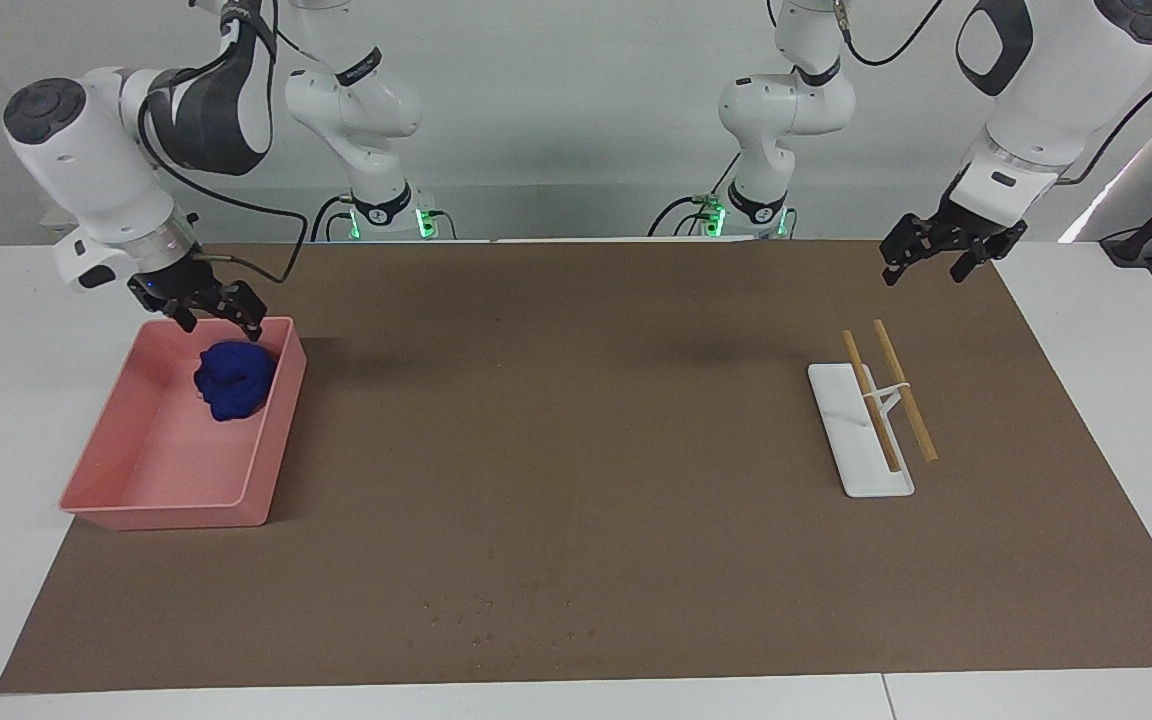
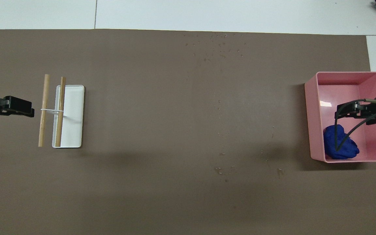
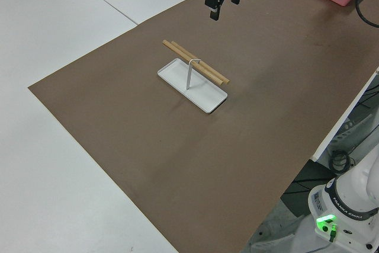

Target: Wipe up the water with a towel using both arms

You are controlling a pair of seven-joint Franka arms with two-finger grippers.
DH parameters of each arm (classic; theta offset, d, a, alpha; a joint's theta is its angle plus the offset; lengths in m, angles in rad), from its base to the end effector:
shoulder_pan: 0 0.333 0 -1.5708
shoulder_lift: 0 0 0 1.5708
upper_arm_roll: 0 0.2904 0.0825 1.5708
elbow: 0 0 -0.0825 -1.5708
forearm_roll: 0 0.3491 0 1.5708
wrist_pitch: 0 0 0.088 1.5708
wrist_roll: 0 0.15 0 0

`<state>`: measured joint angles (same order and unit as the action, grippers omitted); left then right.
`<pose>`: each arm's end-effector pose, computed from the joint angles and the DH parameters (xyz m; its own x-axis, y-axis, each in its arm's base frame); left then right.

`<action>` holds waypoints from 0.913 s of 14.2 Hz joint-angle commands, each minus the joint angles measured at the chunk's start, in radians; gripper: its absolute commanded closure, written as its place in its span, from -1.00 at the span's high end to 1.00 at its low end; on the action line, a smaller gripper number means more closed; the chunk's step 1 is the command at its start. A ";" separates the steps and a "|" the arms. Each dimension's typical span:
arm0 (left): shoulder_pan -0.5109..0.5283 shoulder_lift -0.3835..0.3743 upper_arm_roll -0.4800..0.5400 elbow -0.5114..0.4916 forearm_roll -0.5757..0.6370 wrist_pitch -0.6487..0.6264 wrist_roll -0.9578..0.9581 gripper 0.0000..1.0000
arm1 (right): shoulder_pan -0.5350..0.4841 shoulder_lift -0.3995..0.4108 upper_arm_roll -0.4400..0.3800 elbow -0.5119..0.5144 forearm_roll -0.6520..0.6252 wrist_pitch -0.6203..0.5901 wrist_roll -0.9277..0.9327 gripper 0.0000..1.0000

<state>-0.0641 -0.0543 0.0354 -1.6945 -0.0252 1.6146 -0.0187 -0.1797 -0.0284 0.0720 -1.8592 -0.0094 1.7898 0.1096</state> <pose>0.5044 -0.0178 0.5334 0.9996 -0.0090 -0.0261 -0.0083 -0.9996 0.0266 0.5115 -0.0563 0.4621 0.9761 -0.2136 -0.0396 -0.2132 -0.9769 0.0155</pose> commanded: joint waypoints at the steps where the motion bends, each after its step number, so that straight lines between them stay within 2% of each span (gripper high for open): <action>1: -0.014 -0.013 0.014 0.006 -0.009 0.002 0.006 1.00 | 0.068 0.013 0.002 0.110 -0.035 -0.091 0.106 1.00; 5: -0.014 -0.013 0.012 0.013 -0.009 -0.001 0.006 1.00 | 0.132 0.024 0.002 0.260 -0.040 -0.203 0.140 1.00; 9: -0.014 -0.013 0.014 0.013 -0.009 0.001 0.003 1.00 | 0.129 0.057 0.002 0.376 -0.034 -0.302 0.139 1.00; 13: -0.016 -0.013 0.014 0.013 -0.009 0.001 0.003 1.00 | 0.118 0.062 0.000 0.370 -0.032 -0.316 0.137 1.00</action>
<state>-0.0641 -0.0631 0.0356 -1.6889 -0.0252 1.6146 -0.0187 -0.0534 0.0068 0.0673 -1.5244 -0.0251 1.5072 0.2355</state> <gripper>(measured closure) 0.000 0.000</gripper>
